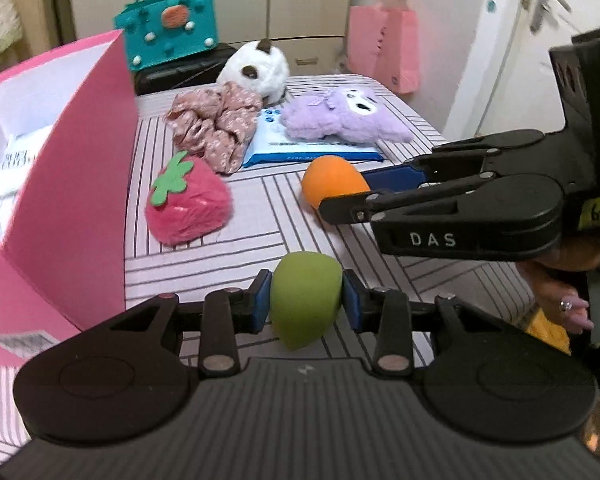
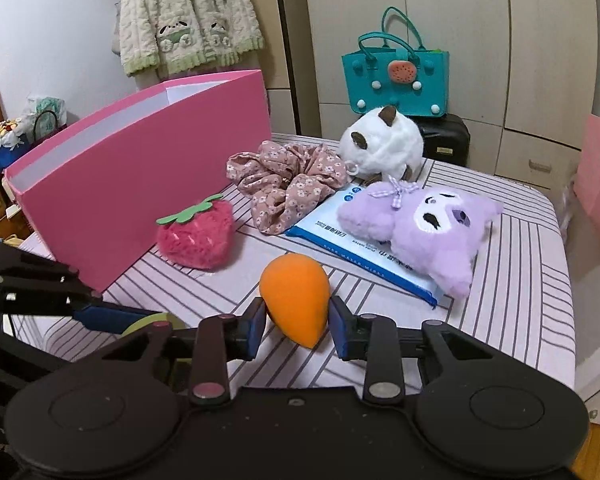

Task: Organize soft objects
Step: 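Lift the green sponge with the left tool while the right tool grasps the orange sponge, then carry both sponges over the pink box and release them inside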

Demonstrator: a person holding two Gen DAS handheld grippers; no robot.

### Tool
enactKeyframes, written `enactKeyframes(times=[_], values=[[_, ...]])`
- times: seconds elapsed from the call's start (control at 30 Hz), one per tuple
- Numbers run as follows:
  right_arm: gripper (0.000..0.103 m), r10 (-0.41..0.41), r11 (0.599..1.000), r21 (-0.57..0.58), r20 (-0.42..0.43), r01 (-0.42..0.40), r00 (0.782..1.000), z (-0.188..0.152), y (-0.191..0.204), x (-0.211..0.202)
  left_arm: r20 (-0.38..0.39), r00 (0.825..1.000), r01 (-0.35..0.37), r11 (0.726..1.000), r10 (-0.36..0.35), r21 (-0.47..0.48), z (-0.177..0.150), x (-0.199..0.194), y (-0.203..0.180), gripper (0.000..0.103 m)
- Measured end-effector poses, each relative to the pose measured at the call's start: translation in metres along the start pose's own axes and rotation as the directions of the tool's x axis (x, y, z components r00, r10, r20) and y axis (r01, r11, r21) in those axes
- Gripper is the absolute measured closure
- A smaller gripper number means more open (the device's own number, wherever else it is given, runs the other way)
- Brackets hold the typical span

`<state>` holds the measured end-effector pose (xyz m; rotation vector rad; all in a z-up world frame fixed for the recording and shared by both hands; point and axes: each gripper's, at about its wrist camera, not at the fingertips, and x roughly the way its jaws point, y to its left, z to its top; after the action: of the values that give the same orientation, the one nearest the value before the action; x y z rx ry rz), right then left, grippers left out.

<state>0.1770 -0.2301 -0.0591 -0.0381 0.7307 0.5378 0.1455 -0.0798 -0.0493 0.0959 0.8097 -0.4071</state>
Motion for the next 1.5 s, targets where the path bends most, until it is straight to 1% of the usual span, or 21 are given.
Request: enactKeyframes(times=[0.1,0.27,0.37,0.43,0.47,0.53,0.6,0.67,0.77,0.9,1.03,1.17,1.3,1.33,1.43,1.5], values=[[0.064,0.021,1.000,0.007,-0.018,-0.021,1.000,-0.001,0.004,-0.006,0.019,1.000,-0.013,0.999,0.012,0.049,0.003,-0.010,-0.004,0.067],[0.064,0.054,0.998,0.016,-0.030,-0.054,0.998,0.002,0.008,-0.021,0.029,0.999,0.023,0.996,-0.025,0.082,0.013,-0.034,0.000,0.067],[0.064,0.072,0.997,0.009,-0.029,-0.072,0.997,0.010,0.011,-0.035,0.041,0.999,0.011,0.995,-0.015,0.102,0.021,-0.049,0.003,0.067],[0.064,0.077,0.997,-0.024,-0.031,-0.078,0.997,0.021,0.015,-0.048,0.050,0.999,-0.022,0.993,0.017,0.113,0.026,-0.061,0.005,0.067],[0.064,0.078,0.996,-0.039,-0.031,-0.079,0.996,0.026,0.016,-0.053,0.053,0.998,-0.025,0.992,0.018,0.120,0.028,-0.067,0.007,0.067],[0.064,0.086,0.994,-0.059,-0.032,-0.088,0.996,0.037,0.020,-0.064,0.041,0.999,0.000,0.993,-0.005,0.122,0.034,-0.079,0.009,0.067],[0.064,0.104,0.991,-0.079,-0.037,-0.107,0.994,0.048,0.026,-0.073,0.015,0.999,0.038,0.992,-0.040,0.117,0.038,-0.090,0.013,0.067],[0.064,0.129,0.986,-0.099,-0.043,-0.132,0.991,0.056,0.033,-0.080,0.008,0.999,0.050,0.991,-0.052,0.123,0.042,-0.101,0.014,0.067],[0.064,0.159,0.979,-0.120,-0.047,-0.163,0.986,0.064,0.047,-0.087,0.029,0.999,0.017,0.986,-0.022,0.168,0.043,-0.114,0.011,0.067],[0.063,0.195,0.973,-0.123,-0.029,-0.198,0.980,0.066,0.061,-0.092,0.035,0.999,0.028,0.984,-0.035,0.173,0.046,-0.130,0.017,0.067],[0.063,0.219,0.966,-0.134,-0.030,-0.221,0.975,0.071,0.075,-0.091,0.041,0.999,0.022,0.985,-0.030,0.173,0.049,-0.143,0.029,0.067],[0.063,0.216,0.964,-0.154,-0.031,-0.218,0.976,0.083,0.086,-0.088,0.046,0.999,0.014,0.989,-0.021,0.149,0.054,-0.155,0.049,0.067],[0.063,0.221,0.959,-0.178,-0.030,-0.223,0.975,0.096,0.097,-0.084,0.076,0.997,-0.017,0.994,0.009,0.107,0.057,-0.166,0.076,0.067],[0.063,0.226,0.956,-0.183,-0.029,-0.228,0.974,0.099,0.099,-0.082,0.082,0.997,-0.019,0.996,0.012,0.088,0.058,-0.168,0.084,0.067],[0.063,0.289,0.938,-0.203,0.017,-0.280,0.957,0.106,0.106,-0.078,0.114,0.993,-0.011,1.000,0.010,0.002,0.060,-0.174,0.116,0.067],[0.063,0.305,0.930,-0.220,0.012,-0.295,0.952,0.109,0.112,-0.070,0.136,0.990,-0.025,0.999,0.031,-0.047,0.060,-0.176,0.136,0.067]])
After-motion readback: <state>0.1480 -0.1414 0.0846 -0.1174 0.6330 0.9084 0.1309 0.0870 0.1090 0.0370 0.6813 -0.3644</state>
